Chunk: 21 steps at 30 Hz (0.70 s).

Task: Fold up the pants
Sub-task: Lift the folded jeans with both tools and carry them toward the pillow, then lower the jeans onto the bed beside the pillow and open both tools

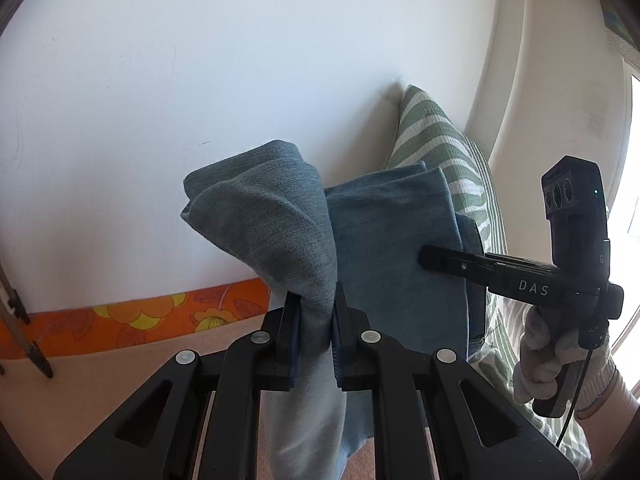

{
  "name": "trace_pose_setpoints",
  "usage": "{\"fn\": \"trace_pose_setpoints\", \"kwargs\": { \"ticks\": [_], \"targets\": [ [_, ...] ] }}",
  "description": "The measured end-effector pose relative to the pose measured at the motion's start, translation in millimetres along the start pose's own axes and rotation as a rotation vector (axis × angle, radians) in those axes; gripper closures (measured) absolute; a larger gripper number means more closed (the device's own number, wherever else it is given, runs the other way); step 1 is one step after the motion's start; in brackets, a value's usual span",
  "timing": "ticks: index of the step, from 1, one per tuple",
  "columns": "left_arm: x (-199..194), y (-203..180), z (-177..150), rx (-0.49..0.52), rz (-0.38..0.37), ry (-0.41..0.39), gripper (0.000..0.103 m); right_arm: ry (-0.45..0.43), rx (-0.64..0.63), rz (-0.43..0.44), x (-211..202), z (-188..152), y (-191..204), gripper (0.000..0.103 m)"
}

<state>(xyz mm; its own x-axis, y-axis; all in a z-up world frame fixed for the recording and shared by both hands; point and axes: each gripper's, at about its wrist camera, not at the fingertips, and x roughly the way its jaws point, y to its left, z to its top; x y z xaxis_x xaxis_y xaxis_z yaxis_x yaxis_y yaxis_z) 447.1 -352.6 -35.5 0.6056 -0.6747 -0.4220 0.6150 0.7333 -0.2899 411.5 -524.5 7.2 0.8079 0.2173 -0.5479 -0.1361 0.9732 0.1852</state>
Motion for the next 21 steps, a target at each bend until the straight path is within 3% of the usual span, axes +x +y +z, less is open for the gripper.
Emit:
{"fn": "trace_pose_setpoints", "kwargs": {
  "ticks": [8, 11, 13, 15, 21],
  "targets": [
    [47.9, 36.9, -18.2, -0.035, 0.071, 0.052, 0.092, 0.092, 0.029, -0.049, 83.3, -13.5, -28.7, 0.089],
    [68.1, 45.3, -16.7, 0.032, 0.172, 0.081, 0.091, 0.103, 0.017, -0.101, 103.6, -12.7, -35.9, 0.086],
    [77.2, 54.3, -17.2, 0.031, 0.237, 0.097, 0.085, 0.108, -0.004, -0.203, 115.1, -10.6, -37.7, 0.070],
    [78.1, 66.4, -16.2, 0.013, 0.270, 0.089, 0.085, 0.088, -0.020, -0.277, 116.9, -8.6, -38.7, 0.060],
    [57.2, 83.5, -13.4, -0.016, 0.286, 0.074, 0.085, 0.065, -0.019, -0.273, 104.3, -9.7, -37.2, 0.060]
  ]
}}
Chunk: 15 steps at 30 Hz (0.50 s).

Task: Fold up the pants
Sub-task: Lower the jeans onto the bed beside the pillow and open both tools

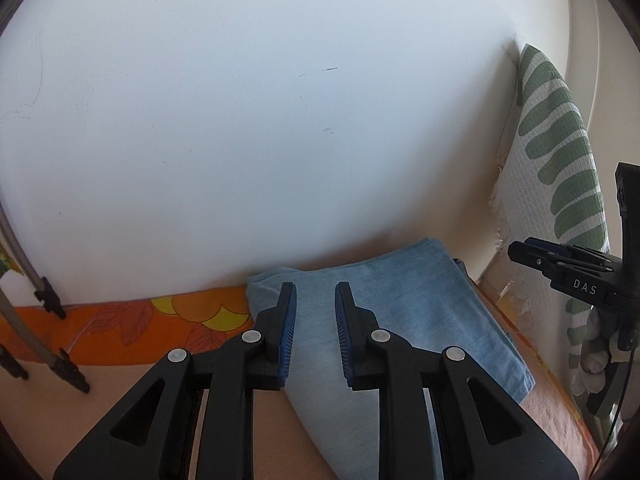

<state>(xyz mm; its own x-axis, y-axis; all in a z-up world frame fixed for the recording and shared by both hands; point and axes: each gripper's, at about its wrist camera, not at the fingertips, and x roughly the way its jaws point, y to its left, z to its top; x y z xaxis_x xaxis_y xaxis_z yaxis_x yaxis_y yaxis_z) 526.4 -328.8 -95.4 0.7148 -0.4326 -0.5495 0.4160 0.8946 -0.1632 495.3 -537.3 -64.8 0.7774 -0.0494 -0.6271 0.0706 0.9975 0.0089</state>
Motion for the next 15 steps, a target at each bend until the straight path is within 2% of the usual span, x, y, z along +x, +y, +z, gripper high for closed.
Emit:
{"fn": "trace_pose_setpoints", "kwargs": {
  "ticks": [3, 7, 15],
  "targets": [
    [-10.2, 1.6, 1.8, 0.000, -0.014, 0.007, 0.085, -0.006, 0.016, 0.010, -8.3, -3.0, 1.1, 0.060],
    [-26.0, -11.6, 5.2, 0.008, -0.029, 0.013, 0.085, -0.023, 0.041, 0.016, -31.5, -8.7, 1.6, 0.054],
    [-94.3, -29.9, 4.2, 0.041, -0.071, 0.008, 0.085, -0.058, 0.053, -0.004, -103.1, -23.2, 8.6, 0.043]
  ]
}}
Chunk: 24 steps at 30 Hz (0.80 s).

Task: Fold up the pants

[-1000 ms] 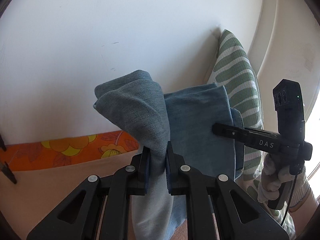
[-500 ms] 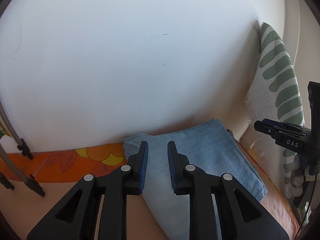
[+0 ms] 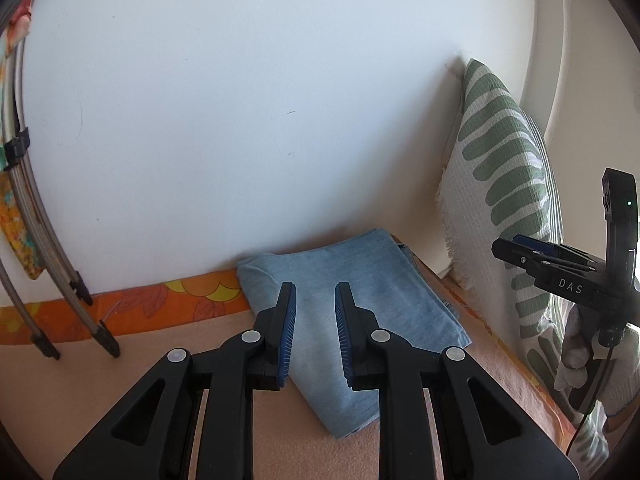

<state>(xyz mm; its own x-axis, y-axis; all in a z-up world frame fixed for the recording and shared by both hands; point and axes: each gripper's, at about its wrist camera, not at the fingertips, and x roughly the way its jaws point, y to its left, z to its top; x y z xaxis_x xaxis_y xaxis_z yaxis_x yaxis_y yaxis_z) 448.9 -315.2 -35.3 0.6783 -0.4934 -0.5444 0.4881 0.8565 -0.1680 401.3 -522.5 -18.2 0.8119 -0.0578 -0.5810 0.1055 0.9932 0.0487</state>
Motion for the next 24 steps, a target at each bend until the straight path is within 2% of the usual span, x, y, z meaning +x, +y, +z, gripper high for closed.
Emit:
{"fn": "trace_pose_setpoints", "kwargs": {
  "ticks": [5, 10, 11, 13, 14, 18, 21, 24],
  "targets": [
    [-47.6, -12.4, -7.6, 0.017, -0.027, 0.003, 0.085, -0.027, -0.015, -0.015, -60.0, -10.0, 10.0, 0.036],
    [-103.5, -25.2, -20.5, 0.037, -0.058, -0.019, 0.085, -0.086, -0.077, -0.016, -131.0, -21.9, 35.1, 0.024],
    [-115.6, -28.6, -24.2, 0.049, -0.061, -0.028, 0.082, -0.098, -0.084, -0.008, -145.5, -25.7, 40.6, 0.022],
    [-140.7, -35.0, -33.3, 0.066, -0.077, -0.051, 0.064, -0.120, -0.090, -0.006, -173.3, -34.3, 51.0, 0.019],
    [-152.9, -37.7, -37.5, 0.073, -0.083, -0.066, 0.052, -0.131, -0.095, -0.006, -187.2, -39.2, 56.3, 0.018],
    [-192.7, -46.7, -53.1, 0.100, -0.109, -0.079, 0.047, -0.157, -0.123, -0.019, -231.3, -59.4, 75.5, 0.012],
    [-220.3, -48.0, -68.0, 0.097, -0.129, -0.087, 0.033, -0.195, -0.143, -0.037, -261.0, -76.1, 89.4, 0.003],
    [-245.2, -44.3, -81.7, 0.092, -0.137, -0.093, 0.030, -0.216, -0.133, -0.026, -289.6, -95.8, 99.6, 0.000]
  ]
}}
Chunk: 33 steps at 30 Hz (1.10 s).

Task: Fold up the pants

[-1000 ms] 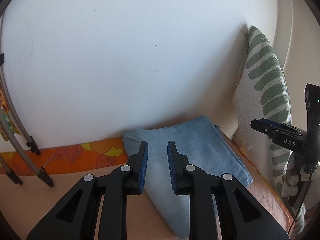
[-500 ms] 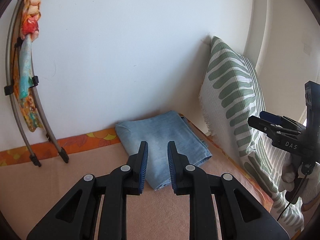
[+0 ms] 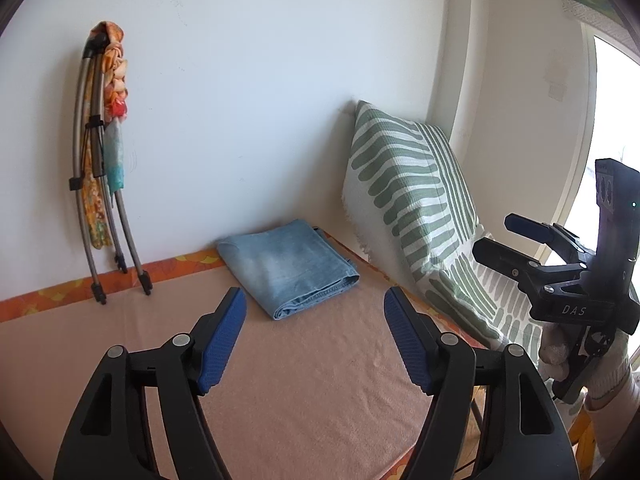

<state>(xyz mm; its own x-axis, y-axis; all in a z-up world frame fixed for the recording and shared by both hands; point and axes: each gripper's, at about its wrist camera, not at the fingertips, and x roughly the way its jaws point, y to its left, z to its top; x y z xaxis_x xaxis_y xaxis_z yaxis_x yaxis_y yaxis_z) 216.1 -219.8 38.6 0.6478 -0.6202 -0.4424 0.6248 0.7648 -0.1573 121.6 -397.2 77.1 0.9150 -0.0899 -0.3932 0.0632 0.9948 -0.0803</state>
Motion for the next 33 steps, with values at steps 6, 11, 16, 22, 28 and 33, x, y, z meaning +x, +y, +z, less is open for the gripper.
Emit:
{"fn": "trace_pose_setpoints", "kwargs": {
  "ticks": [6, 11, 16, 22, 28, 33],
  "targets": [
    [-41.2, -2.2, -29.4, 0.015, 0.004, 0.000, 0.021, -0.010, 0.019, -0.006, -32.5, -30.0, 21.4, 0.000],
    [-60.0, -0.8, -55.6, 0.025, 0.024, 0.015, 0.021, -0.008, 0.012, -0.029, -43.3, -55.5, 42.6, 0.000],
    [-65.6, 12.5, -81.1, -0.021, 0.060, 0.042, 0.021, 0.016, 0.055, -0.008, -43.3, -78.3, 59.0, 0.000],
    [-55.8, 31.5, -101.6, -0.048, 0.121, 0.084, 0.021, 0.004, 0.080, -0.036, -37.0, -95.3, 69.1, 0.000],
    [-48.3, 38.7, -113.3, -0.047, 0.163, 0.118, 0.021, 0.027, 0.103, -0.033, -16.1, -105.5, 67.6, 0.000],
    [-45.0, 39.5, -122.8, -0.023, 0.187, 0.137, 0.021, 0.067, 0.140, -0.016, -3.5, -114.0, 61.2, 0.000]
  ]
}}
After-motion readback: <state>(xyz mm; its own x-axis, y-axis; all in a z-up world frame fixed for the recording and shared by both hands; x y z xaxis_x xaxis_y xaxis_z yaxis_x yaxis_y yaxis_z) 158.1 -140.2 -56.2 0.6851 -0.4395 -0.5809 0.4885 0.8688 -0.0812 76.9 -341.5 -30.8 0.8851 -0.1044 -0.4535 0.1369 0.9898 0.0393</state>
